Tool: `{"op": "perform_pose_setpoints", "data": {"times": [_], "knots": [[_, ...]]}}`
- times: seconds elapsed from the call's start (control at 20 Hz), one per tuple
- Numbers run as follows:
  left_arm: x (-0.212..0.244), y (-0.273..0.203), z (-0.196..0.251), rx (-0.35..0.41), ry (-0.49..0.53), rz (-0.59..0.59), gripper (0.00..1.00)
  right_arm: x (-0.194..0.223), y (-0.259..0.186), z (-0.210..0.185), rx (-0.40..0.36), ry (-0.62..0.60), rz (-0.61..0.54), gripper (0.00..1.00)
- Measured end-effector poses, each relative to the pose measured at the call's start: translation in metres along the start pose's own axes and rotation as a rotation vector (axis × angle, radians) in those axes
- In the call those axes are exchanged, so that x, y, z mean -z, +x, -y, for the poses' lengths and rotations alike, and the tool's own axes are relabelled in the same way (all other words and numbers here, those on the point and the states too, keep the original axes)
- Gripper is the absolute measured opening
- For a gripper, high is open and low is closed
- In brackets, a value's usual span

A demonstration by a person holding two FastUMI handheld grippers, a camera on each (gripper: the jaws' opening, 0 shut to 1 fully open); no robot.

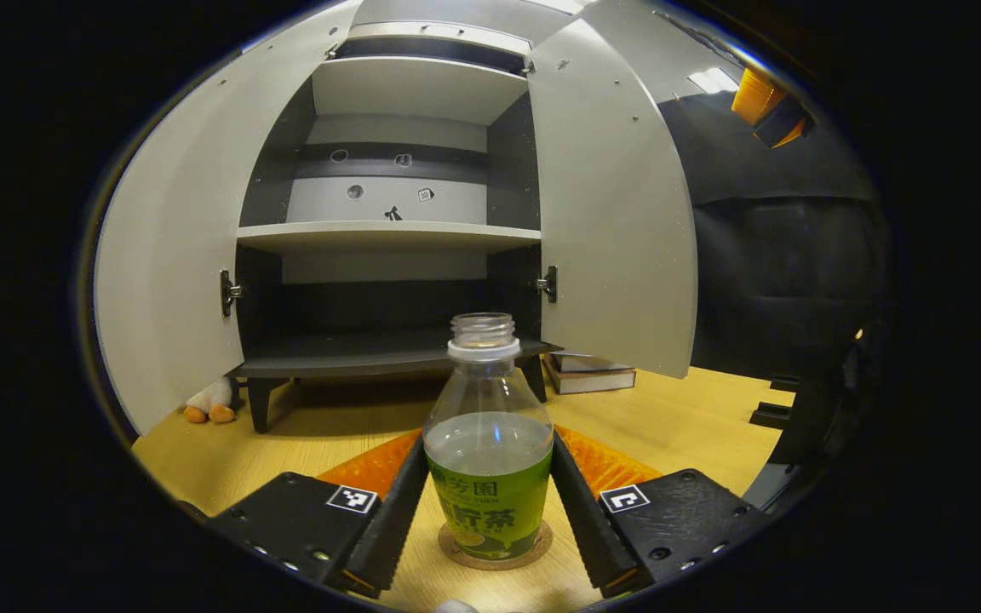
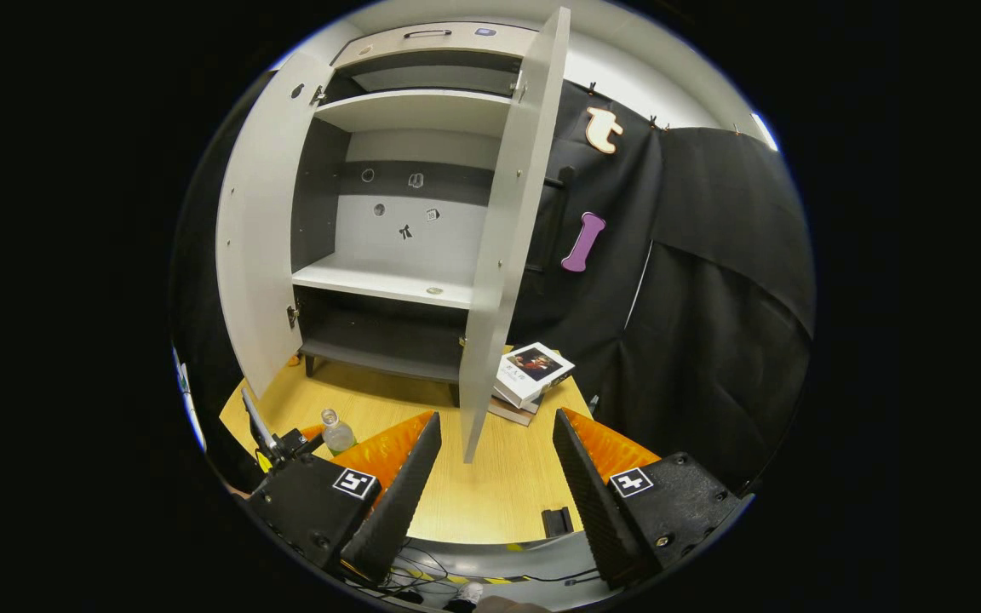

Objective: Grasp the bottle in the cabinet with the left hand and place it on the coaster, then close the right door with the right hand and the left door with the left hand.

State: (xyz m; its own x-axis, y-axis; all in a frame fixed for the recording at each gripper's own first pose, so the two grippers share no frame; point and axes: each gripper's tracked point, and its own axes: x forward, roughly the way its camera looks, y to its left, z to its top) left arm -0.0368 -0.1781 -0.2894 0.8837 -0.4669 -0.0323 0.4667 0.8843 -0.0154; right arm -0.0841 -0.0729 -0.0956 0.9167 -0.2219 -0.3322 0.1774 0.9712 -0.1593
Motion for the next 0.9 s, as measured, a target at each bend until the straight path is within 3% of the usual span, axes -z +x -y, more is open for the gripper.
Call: {"op": "perform_pose_setpoints", "data": {"times": [0.05, 0.1, 0.35, 0.4, 0.75, 0.9], "knots": [[-0.005, -0.001, -0.002, -0.005, 0.005, 0.004, 0.9, 0.001, 0.001, -0.001, -0.001, 0.002, -0.003, 0.82], [-0.011, -0.002, -0.002, -0.007, 0.005, 0.009, 0.92, 0.002, 0.002, 0.001, 0.002, 0.004, -0.002, 0.82], [-0.05, -0.009, -0.009, -0.048, -0.027, 0.015, 0.93, -0.008, 0.004, -0.001, -0.006, 0.024, 0.033, 0.82], [-0.061, -0.011, -0.012, -0.065, -0.04, 0.025, 0.96, -0.008, 0.004, -0.001, -0.008, 0.029, 0.039, 0.82], [-0.156, -0.031, -0.041, -0.138, -0.049, 0.062, 0.96, -0.021, 0.009, -0.005, -0.024, 0.098, 0.099, 0.82], [-0.195, -0.051, -0.074, -0.234, 0.012, 0.066, 0.96, -0.033, 0.015, 0.0, -0.028, 0.12, 0.136, 0.82]]}}
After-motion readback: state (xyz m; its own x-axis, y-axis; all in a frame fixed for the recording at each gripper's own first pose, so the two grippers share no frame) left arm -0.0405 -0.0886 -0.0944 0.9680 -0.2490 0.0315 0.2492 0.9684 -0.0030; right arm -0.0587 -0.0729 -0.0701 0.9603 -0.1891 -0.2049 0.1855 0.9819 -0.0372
